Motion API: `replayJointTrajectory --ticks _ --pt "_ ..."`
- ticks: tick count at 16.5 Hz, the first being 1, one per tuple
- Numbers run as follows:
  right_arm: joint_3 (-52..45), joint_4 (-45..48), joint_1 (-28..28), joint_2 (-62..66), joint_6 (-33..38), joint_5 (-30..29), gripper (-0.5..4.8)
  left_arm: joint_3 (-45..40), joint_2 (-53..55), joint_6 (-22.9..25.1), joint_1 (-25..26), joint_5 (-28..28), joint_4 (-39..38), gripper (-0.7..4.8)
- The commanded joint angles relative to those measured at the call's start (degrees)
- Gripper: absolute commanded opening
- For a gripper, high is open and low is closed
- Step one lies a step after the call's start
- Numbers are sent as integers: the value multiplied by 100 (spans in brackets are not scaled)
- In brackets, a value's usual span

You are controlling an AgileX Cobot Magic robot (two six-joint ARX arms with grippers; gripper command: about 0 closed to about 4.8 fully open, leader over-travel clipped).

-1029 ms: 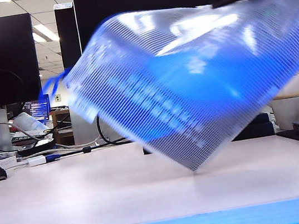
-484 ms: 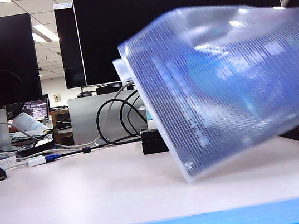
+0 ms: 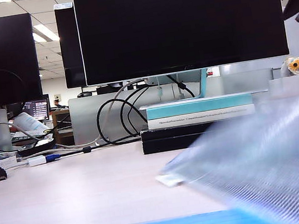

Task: Pick up the transparent plastic file bag with a blue zipper and open its zipper.

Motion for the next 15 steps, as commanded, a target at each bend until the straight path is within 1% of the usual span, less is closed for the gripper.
replayJointTrajectory --ticks 1,2,3,4,5,6,7,9,12,14,15 --pt "26 824 -9 -133 629 560 226 9 -9 -33 -2 269 28 479" --pt "26 835 -7 -181 629 553 226 9 -9 -46 -2 271 28 479" --pt "26 835 -9 -323 1099 61 225 9 -11 -44 -2 267 92 479" --pt "24 835 -17 -380 1294 -103 225 9 -35 -46 -2 243 131 479" --pt "24 809 -79 -520 1648 -299 225 7 -85 -44 0 203 221 479" --pt "24 761 -127 -634 1694 -492 219 7 -170 -39 4 131 295 479" --pt "24 667 -157 -813 1744 -629 198 2 -260 -39 13 13 337 479" --pt "20 535 -225 -1235 1919 -629 170 -57 -509 -92 181 -146 393 479" --pt "11 -190 -299 -2065 1937 -461 169 -505 -977 -354 686 -256 555 479" --pt "-13 -728 -286 -2522 1923 -26 133 -1062 -1379 -564 986 -334 848 479" --pt "-70 -1204 -289 -2820 1912 332 133 -1401 -1609 -822 1121 -363 997 479"
